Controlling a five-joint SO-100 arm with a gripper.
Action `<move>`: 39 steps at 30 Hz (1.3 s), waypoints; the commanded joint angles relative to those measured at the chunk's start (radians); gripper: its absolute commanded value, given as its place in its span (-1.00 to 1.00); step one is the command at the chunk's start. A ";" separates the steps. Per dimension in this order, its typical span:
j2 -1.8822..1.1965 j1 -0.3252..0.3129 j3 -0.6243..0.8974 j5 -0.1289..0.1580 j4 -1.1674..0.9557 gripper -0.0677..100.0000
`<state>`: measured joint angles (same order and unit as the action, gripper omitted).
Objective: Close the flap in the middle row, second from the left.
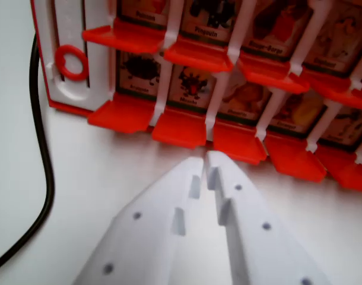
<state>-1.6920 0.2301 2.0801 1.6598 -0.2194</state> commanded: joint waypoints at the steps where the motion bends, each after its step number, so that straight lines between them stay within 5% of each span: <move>1: 0.049 0.003 -0.181 -0.006 0.029 -1.00; 39: 0.347 0.011 -0.476 -0.020 0.060 -1.00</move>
<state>-1.3254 0.2301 1.7257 1.6444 -0.1795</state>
